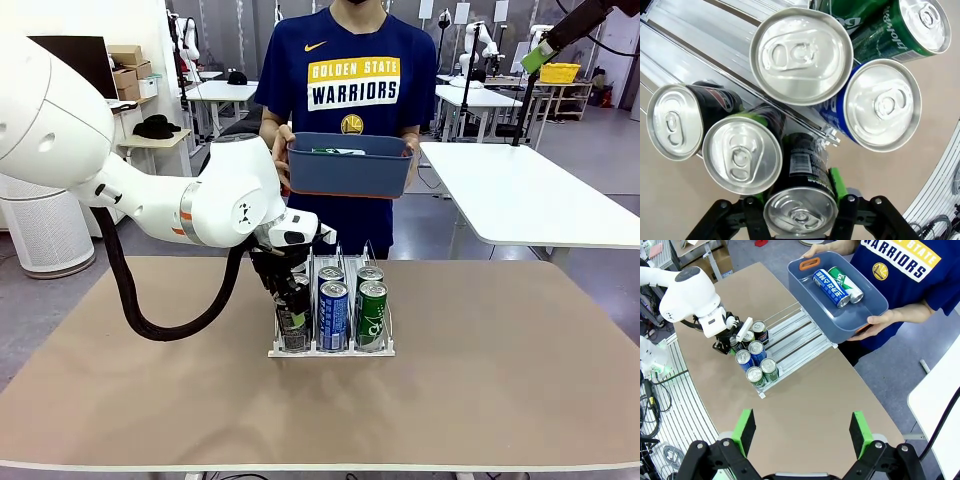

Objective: Fill the beverage cans into the dispenser.
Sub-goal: Place the picked Pepsi coke in the line of the Automatic Can Dispenser with the same cans, then pick up the Sprite handed by the human.

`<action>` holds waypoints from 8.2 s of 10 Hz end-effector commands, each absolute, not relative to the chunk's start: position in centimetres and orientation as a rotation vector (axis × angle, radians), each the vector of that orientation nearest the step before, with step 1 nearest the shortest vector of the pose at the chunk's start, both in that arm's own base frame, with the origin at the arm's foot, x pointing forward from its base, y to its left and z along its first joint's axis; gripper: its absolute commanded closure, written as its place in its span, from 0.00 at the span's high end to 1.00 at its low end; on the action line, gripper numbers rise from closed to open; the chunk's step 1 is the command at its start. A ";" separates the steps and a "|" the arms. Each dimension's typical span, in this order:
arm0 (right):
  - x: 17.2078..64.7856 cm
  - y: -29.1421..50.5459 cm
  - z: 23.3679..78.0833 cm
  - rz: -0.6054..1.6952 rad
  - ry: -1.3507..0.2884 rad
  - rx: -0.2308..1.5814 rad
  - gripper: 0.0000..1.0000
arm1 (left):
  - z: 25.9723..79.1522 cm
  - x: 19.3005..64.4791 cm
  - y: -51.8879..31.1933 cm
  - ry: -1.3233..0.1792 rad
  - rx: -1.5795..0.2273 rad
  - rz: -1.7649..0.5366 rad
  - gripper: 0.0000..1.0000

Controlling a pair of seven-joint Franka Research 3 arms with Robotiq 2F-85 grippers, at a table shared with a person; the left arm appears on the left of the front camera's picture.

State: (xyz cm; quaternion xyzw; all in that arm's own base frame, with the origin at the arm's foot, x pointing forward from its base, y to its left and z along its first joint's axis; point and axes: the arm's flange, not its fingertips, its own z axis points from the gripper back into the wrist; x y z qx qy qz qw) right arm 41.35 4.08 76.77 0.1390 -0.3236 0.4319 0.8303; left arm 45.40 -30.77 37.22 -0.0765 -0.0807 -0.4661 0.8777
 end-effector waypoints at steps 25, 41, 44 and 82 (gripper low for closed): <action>41.3 4.1 76.7 0.910 -0.678 0.292 1.00 | 63.4 40.8 -15.6 -0.404 -0.430 -1.049 1.00; 41.3 4.1 76.7 0.910 -0.678 0.292 1.00 | 74.1 39.4 -13.5 -0.537 -0.262 -0.949 1.00; 41.3 4.1 76.7 0.910 -0.678 0.292 1.00 | 75.5 39.2 -12.6 -0.576 -0.256 -0.942 1.00; 41.3 4.1 76.7 0.910 -0.678 0.292 1.00 | 81.3 37.5 -13.4 -0.691 -0.141 -1.003 1.00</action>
